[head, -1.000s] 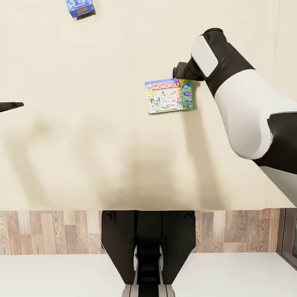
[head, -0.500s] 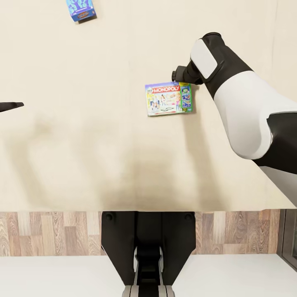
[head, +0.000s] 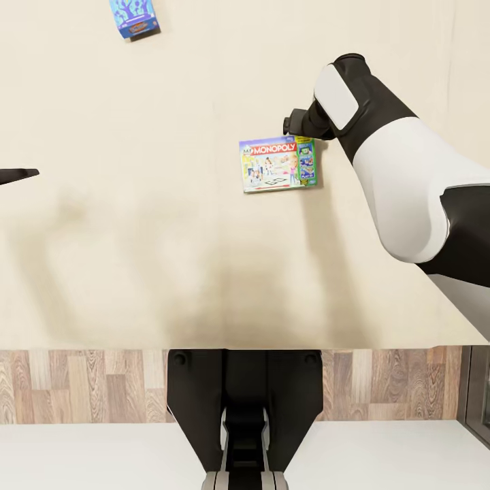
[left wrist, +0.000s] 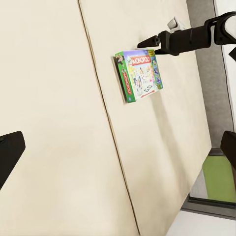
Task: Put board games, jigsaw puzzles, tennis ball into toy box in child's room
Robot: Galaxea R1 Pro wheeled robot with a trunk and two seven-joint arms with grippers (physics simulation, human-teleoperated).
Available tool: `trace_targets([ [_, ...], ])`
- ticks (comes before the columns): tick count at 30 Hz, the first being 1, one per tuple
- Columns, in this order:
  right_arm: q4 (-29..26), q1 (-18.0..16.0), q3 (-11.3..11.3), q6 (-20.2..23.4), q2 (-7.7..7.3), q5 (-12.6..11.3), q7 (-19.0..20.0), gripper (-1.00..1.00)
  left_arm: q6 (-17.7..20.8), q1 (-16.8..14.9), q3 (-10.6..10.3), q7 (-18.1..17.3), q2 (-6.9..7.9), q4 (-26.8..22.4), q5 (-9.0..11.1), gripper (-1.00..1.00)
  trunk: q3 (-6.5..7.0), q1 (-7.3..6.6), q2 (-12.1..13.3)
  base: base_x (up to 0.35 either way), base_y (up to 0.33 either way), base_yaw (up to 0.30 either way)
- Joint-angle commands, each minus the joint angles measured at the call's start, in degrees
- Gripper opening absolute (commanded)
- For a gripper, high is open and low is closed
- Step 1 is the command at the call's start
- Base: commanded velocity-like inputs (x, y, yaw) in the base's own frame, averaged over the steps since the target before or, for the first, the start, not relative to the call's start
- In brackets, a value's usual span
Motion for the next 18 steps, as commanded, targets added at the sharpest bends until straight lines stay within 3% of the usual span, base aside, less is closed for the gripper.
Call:
trace_targets([
  [1,-0.1,0.0,0.0,0.1,0.02,-0.5,-0.5,1.0,0.6,0.0,0.0,-0.3,0.03,0.0,-0.1,1.0,-0.06,0.04,-0.1,0.0,0.0,0.0],
  [18,1.1,0.0,0.0,0.2,0.02,-0.6,-0.4,1.0,0.6,0.0,0.0,-0.3,0.0,0.0,-0.1,1.0,-0.05,0.04,-0.1,0.0,0.0,0.0],
])
